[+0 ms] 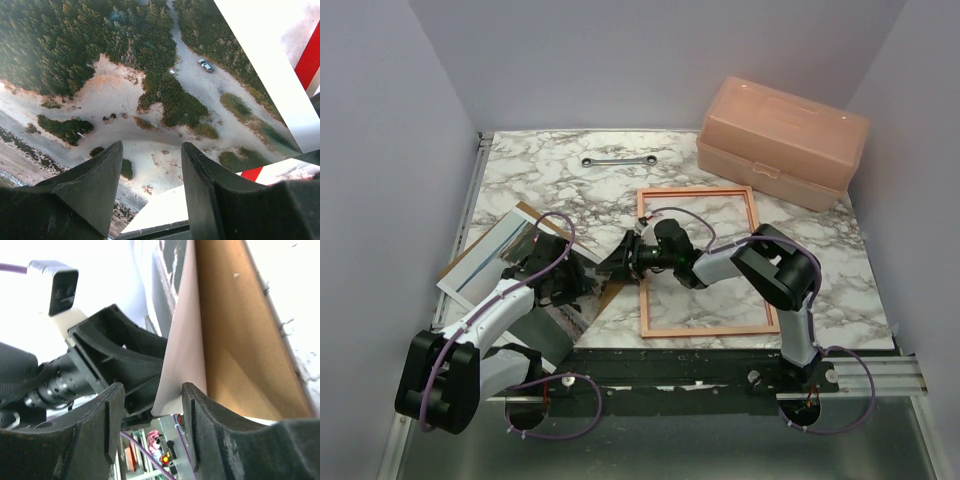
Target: Put the photo into the frame
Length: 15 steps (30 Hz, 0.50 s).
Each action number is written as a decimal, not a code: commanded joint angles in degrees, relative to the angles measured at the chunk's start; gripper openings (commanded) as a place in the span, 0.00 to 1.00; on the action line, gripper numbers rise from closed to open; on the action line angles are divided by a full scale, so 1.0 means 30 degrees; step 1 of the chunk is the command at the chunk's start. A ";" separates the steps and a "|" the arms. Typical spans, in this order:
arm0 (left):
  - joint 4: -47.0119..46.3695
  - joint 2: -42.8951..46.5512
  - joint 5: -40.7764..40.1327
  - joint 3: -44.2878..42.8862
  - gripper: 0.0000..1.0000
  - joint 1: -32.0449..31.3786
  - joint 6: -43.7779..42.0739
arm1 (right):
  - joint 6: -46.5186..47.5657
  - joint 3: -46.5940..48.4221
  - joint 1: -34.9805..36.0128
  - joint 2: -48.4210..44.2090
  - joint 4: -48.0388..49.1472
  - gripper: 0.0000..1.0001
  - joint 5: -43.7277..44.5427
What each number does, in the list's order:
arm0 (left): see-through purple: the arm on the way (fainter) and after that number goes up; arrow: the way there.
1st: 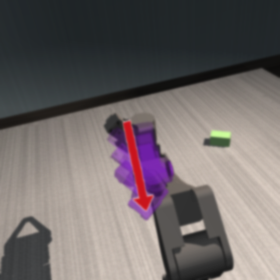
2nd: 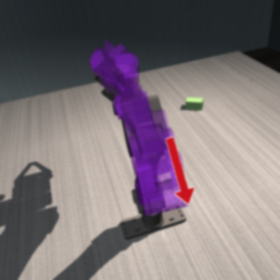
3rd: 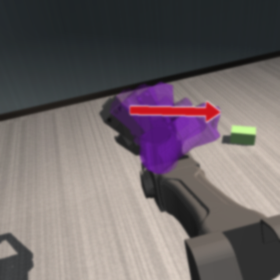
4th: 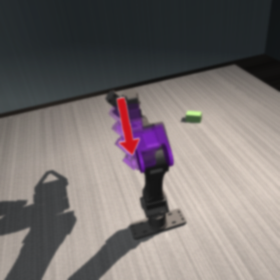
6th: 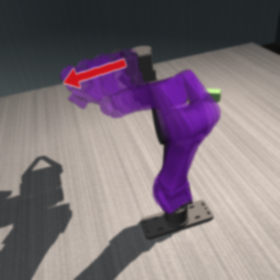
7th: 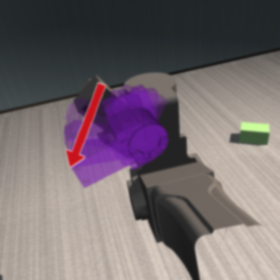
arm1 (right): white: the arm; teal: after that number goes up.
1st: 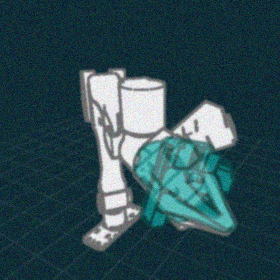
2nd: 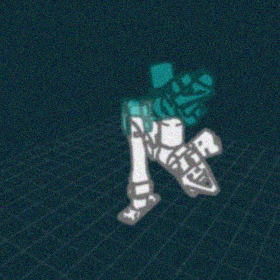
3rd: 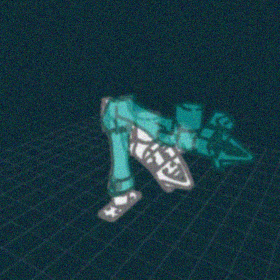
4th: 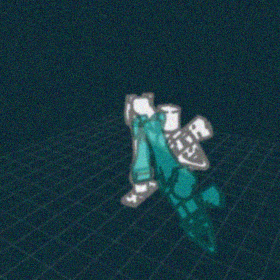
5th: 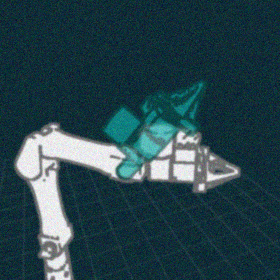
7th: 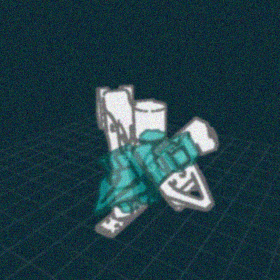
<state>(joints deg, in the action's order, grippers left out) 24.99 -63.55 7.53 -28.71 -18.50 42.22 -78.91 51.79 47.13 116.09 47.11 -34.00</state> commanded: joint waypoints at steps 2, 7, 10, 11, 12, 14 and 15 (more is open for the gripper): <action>0.0571 0.0065 0.0155 0.0608 0.52 -0.0102 -0.0185 | 0.2513 0.1561 -0.0096 -0.0288 -0.4815 0.45 0.2199; 0.0561 0.1743 0.0068 0.0590 0.53 -0.0132 -0.0410 | 0.4468 0.2233 -0.0096 -0.1458 -0.8298 0.15 0.3751; 0.0604 0.3811 0.0126 0.0577 0.57 -0.0175 -0.0400 | 0.5441 0.2407 -0.0096 -0.2208 -0.9711 0.03 0.4427; 0.0558 0.4483 0.0212 0.0569 0.59 -0.0189 -0.0393 | 0.5767 0.2475 -0.0096 -0.2501 -1.0010 0.01 0.4615; 0.0521 0.5282 0.0280 0.0535 0.61 -0.0190 -0.0376 | 0.5977 0.2510 -0.0082 -0.2777 -1.0377 0.01 0.4821; 0.0462 0.6629 0.0491 0.0477 0.63 -0.0219 -0.0332 | 0.6447 0.2487 -0.0096 -0.3662 -1.1119 0.00 0.5229; 0.0443 0.7130 0.0555 0.0428 0.65 -0.0219 -0.0332 | 0.6723 0.2415 -0.0094 -0.4225 -1.1538 0.01 0.5561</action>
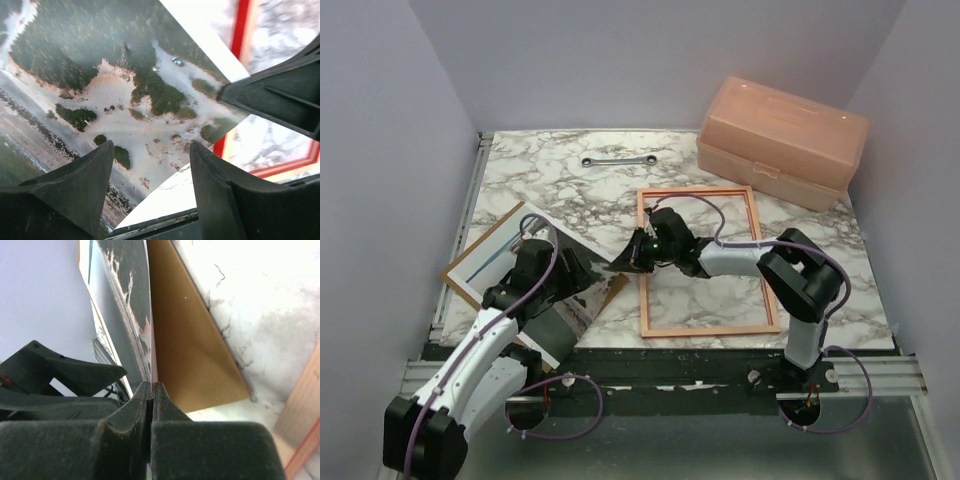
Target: Put the photo into the frame
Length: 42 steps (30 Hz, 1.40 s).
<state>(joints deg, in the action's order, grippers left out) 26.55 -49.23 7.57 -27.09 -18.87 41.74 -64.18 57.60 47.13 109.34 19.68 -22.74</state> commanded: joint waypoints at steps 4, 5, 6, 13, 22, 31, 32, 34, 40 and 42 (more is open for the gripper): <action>-0.0169 0.3472 0.1098 -0.0437 0.70 -0.0096 -0.0008 | 0.2664 -0.0568 -0.0096 -0.5208 -0.4682 0.01 0.3704; -0.0271 0.3490 0.1253 -0.0481 0.70 -0.0116 0.0050 | 0.2874 -0.0961 -0.0096 -0.6315 -0.5270 0.00 0.4294; -0.0370 0.3441 0.1354 -0.0523 0.70 -0.0121 0.0098 | 0.2999 -0.1485 -0.0096 -0.7485 -0.6056 0.01 0.4855; -0.1284 0.2536 0.1822 -0.0461 0.71 -0.0238 0.0377 | 0.2516 -0.6148 -0.0067 -1.5659 -1.1070 0.02 0.7165; -0.1737 0.1873 0.1819 -0.0358 0.71 -0.0564 0.0534 | 0.2553 -0.9075 -0.0023 -2.1980 -1.6865 0.83 0.8937; -0.1323 0.1876 0.1796 -0.0542 0.71 -0.0827 0.0364 | 0.5768 -0.5808 -0.0503 -1.6880 -1.6654 0.91 0.9439; -0.1276 0.1878 0.1837 -0.0549 0.71 -0.0855 0.0328 | 0.6302 -0.5500 -0.0923 -1.6099 -1.6367 0.91 0.8821; -0.1274 0.1858 0.1993 -0.0550 0.71 -0.0885 0.0269 | 0.7457 -0.5164 -0.2065 -1.4673 -1.5495 0.91 0.6732; -0.1867 0.1696 0.3197 -0.0402 0.71 -0.0934 0.0165 | 0.9646 -0.4951 -0.5399 -1.0661 -1.2401 0.89 0.0956; -0.2405 0.1675 0.3765 -0.0243 0.71 -0.0945 0.0229 | 0.9949 -0.4796 -0.5926 -0.9413 -1.1459 0.88 -0.0721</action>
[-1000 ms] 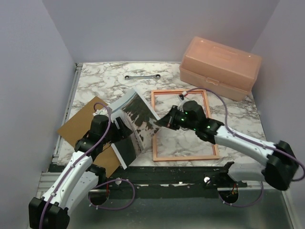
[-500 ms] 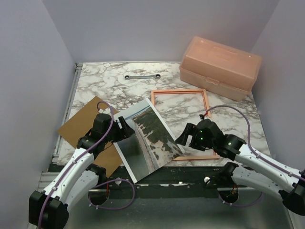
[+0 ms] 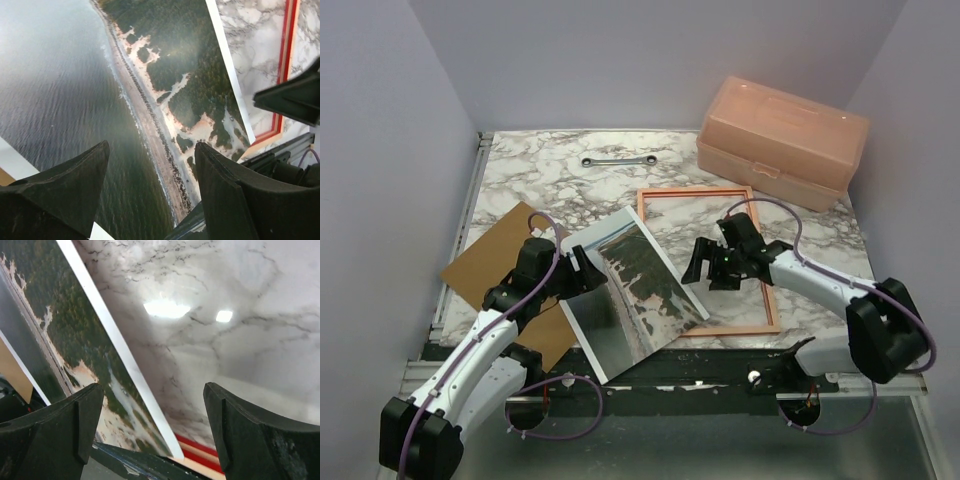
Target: Put the photo into the frame
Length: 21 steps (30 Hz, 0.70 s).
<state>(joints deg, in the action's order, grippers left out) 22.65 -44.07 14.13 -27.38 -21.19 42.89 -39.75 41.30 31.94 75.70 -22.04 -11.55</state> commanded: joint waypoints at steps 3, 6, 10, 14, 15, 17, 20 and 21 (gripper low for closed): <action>-0.1931 -0.0129 0.2471 0.0063 0.71 -0.0196 -0.0025 | 0.1651 0.0604 -0.1077 0.3420 0.4170 0.86 -0.6735; -0.2252 -0.0220 0.2787 0.0093 0.71 -0.0201 0.0013 | 0.0738 0.0265 -0.1077 0.4631 0.6234 0.81 -0.8583; -0.2200 -0.0217 0.2819 0.0088 0.71 -0.0202 -0.0016 | -0.1103 -0.0651 -0.1084 0.5137 0.9710 0.72 -1.0726; -0.2249 -0.0235 0.2819 0.0122 0.71 -0.0201 -0.0034 | -0.1588 -0.0918 -0.1068 0.5461 1.0462 0.56 -1.0901; -0.2273 -0.0250 0.2848 0.0127 0.71 -0.0202 -0.0040 | -0.1700 -0.0960 -0.1079 0.5489 1.0601 0.49 -1.0928; -0.2259 -0.0206 0.2852 0.0104 0.71 -0.0202 -0.0005 | -0.2015 -0.1120 -0.1083 0.5499 1.1002 0.32 -1.1053; -0.2184 -0.0133 0.2848 0.0105 0.71 -0.0202 -0.0031 | -0.2143 -0.1105 -0.1096 0.5391 1.1105 0.09 -1.1089; -0.2142 -0.0079 0.2821 0.0094 0.71 -0.0191 -0.0031 | -0.2162 -0.1046 -0.1083 0.5255 1.1009 0.05 -1.1019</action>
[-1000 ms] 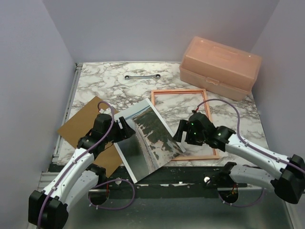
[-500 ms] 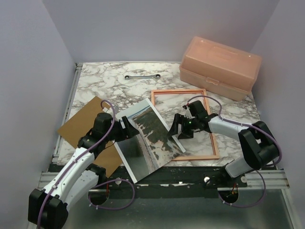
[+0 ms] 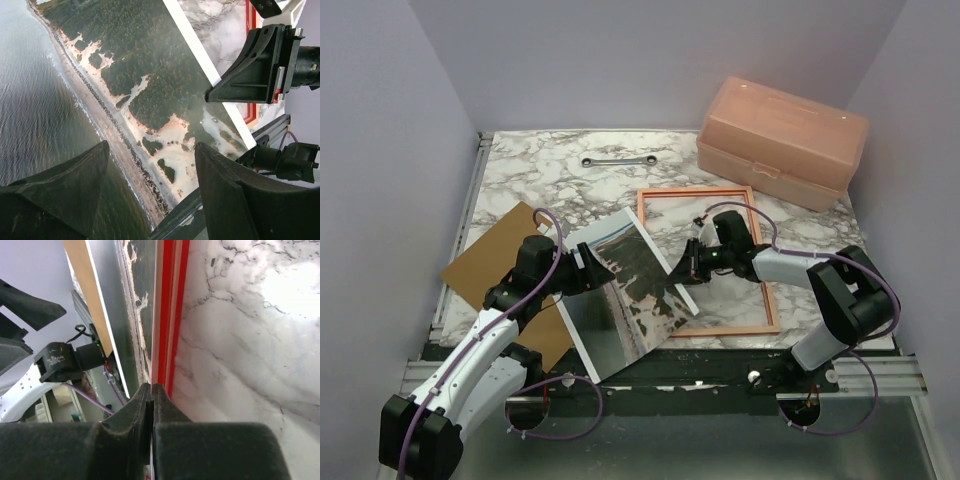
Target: Put the photo into the frame
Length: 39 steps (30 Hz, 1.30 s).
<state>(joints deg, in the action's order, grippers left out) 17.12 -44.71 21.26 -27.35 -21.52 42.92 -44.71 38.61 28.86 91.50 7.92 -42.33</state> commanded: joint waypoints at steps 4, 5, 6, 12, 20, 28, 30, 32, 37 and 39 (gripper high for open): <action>-0.0057 0.0347 0.0358 -0.0019 0.71 -0.0089 -0.0067 | 0.0238 0.0885 -0.0041 -0.1494 -0.1234 0.01 0.0308; 0.0074 0.0413 0.0302 -0.0073 0.71 -0.0066 -0.0117 | 0.0655 0.1397 -0.0044 -0.2028 -0.2450 0.01 0.0837; 0.0183 0.0472 0.0259 -0.0097 0.71 -0.0088 -0.0139 | 0.1086 0.2157 -0.0066 -0.2713 -0.4232 0.01 0.1622; 0.0458 0.0533 0.0012 -0.0230 0.71 -0.0122 -0.0185 | 0.3262 0.8108 -0.0046 -0.6464 -1.2846 0.01 0.8728; 0.0375 0.0271 -0.0138 -0.0200 0.71 -0.0250 -0.0133 | 0.6294 1.8611 -0.0063 -0.6367 -2.2668 0.01 1.8372; 0.0161 -0.0223 -0.0254 -0.0169 0.71 -0.0546 -0.0009 | 0.6947 2.4408 -0.0041 -0.4084 -2.7054 0.01 2.0493; 0.0168 -0.0279 -0.0286 -0.0160 0.71 -0.0590 0.0013 | 0.7089 2.4614 -0.0041 -0.3543 -2.7312 0.01 2.0254; 0.0171 -0.0302 -0.0341 -0.0197 0.71 -0.0649 0.0039 | 0.7204 2.4493 -0.0057 -0.2957 -2.7581 0.01 2.0147; 0.0210 -0.0334 -0.0446 -0.0205 0.71 -0.0737 0.0106 | 0.7188 2.2931 0.0544 -0.2082 -2.7120 0.01 1.9847; 0.0224 -0.0332 -0.0493 -0.0225 0.71 -0.0737 0.0096 | 0.6952 2.2369 0.1327 -0.1867 -2.6759 0.01 1.9875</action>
<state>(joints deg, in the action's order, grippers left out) 18.28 -45.60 21.04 -27.35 -23.40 42.96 -23.92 108.20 29.63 85.12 -71.22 16.10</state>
